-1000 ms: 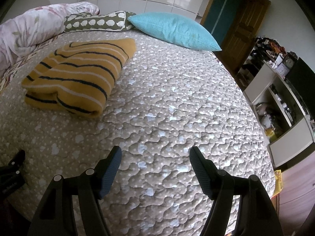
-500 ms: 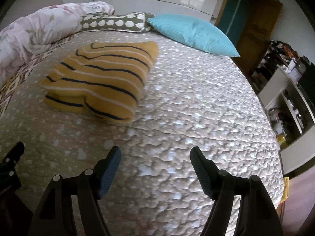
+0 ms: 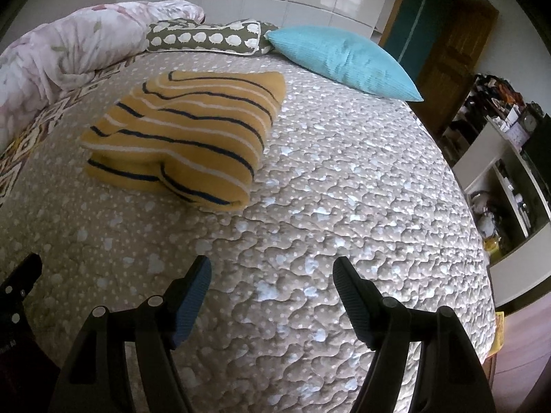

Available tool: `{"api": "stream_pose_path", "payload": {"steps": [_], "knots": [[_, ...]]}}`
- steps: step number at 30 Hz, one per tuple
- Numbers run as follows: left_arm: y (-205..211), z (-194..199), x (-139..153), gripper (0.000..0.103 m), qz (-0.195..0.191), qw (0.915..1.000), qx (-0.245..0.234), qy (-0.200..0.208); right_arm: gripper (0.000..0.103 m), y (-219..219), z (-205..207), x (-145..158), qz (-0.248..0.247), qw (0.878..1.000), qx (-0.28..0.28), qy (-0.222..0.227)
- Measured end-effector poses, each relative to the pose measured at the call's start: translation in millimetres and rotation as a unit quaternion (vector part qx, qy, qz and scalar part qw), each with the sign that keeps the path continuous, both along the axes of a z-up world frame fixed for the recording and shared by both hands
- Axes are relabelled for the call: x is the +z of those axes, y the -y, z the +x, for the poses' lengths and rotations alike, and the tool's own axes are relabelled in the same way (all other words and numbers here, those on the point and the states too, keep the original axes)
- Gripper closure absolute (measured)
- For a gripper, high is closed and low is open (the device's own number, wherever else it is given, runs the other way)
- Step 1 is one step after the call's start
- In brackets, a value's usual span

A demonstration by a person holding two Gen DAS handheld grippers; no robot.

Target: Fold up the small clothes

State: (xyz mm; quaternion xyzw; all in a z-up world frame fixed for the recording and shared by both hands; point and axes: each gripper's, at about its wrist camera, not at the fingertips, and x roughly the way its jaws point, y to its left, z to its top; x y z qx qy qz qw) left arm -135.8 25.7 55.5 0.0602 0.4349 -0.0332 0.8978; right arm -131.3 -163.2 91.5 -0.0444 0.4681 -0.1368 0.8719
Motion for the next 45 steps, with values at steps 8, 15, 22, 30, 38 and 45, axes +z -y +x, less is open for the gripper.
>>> {"api": "stream_pose_path", "payload": {"steps": [8,15,22,30,38,45], "knots": [[5.3,-4.2,0.2,0.0,0.0,1.0,-0.006,-0.006,0.026,1.0,-5.0,1.8,0.003,1.0,-0.004,0.002],[4.7,-7.3,1.3,0.0,-0.002,0.9999,-0.009,-0.008,0.025,-2.0,-9.8,5.4,0.002,1.0,-0.004,0.006],[4.6,-9.5,1.6,0.0,-0.001,0.9999,-0.007,-0.009,0.025,-6.0,-13.4,9.8,0.0,1.0,-0.002,0.012],[5.7,-12.2,2.3,0.0,-0.001,0.9999,-0.009,-0.006,0.025,-7.2,-16.1,12.7,-0.001,1.0,-0.002,0.015],[6.2,-13.9,3.7,0.0,-0.003,0.9999,-0.01,-0.006,0.024,-7.8,-16.3,12.8,-0.001,1.0,-0.001,0.016],[7.2,-10.5,1.1,0.0,-0.004,0.9999,-0.009,-0.012,0.024,-9.4,-12.7,9.2,-0.001,1.0,0.003,0.012]]}}
